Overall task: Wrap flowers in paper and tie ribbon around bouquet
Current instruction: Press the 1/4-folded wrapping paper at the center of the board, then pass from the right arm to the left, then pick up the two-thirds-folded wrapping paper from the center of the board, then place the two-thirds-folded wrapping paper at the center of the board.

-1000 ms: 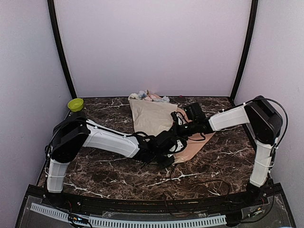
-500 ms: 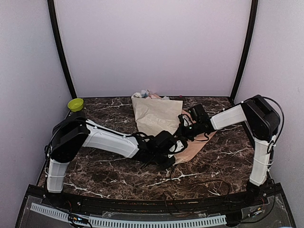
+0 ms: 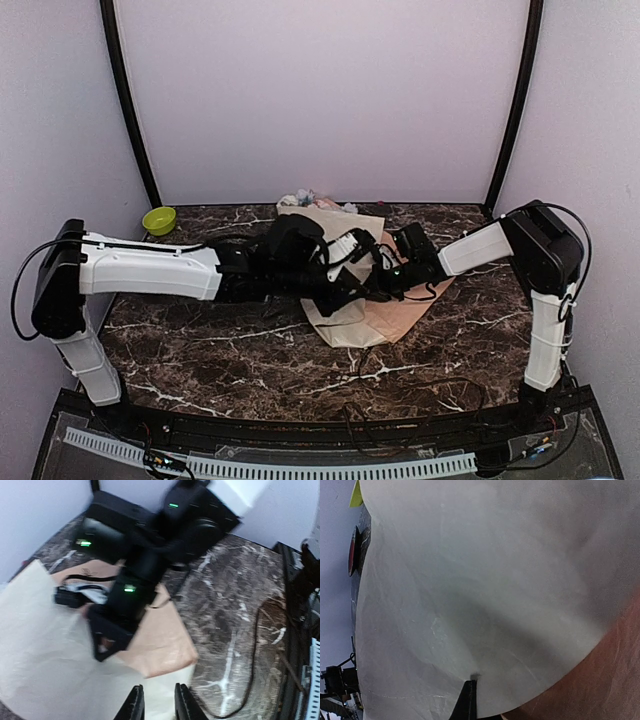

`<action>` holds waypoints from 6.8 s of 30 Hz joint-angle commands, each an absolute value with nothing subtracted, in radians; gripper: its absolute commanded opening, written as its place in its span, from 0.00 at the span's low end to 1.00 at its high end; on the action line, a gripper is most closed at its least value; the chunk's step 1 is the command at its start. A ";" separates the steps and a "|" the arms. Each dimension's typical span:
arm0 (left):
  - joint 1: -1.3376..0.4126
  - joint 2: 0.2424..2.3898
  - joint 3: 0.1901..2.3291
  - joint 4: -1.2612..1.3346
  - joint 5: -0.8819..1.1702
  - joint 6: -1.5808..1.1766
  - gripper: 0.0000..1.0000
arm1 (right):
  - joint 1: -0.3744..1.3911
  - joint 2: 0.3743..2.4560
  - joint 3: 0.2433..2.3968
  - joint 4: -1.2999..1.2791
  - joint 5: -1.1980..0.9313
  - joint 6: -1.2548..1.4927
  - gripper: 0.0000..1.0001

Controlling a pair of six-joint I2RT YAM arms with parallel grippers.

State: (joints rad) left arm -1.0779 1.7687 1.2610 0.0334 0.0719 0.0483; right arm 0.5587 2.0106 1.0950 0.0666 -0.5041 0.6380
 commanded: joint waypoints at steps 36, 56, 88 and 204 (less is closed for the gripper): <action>-1.077 1.716 1.005 -0.136 0.276 0.197 0.16 | 0.609 2.031 1.146 -0.010 -0.523 0.607 0.00; -0.989 1.900 1.107 -0.019 -0.027 0.182 0.04 | 0.630 2.001 1.171 -0.038 -0.514 0.598 0.00; -1.053 2.003 1.205 0.019 -0.034 0.243 0.34 | 0.662 1.356 0.708 -0.438 -0.124 0.782 0.49; -1.080 2.178 1.363 0.041 0.042 0.245 0.44 | 0.627 1.403 0.504 0.000 -0.214 0.751 0.09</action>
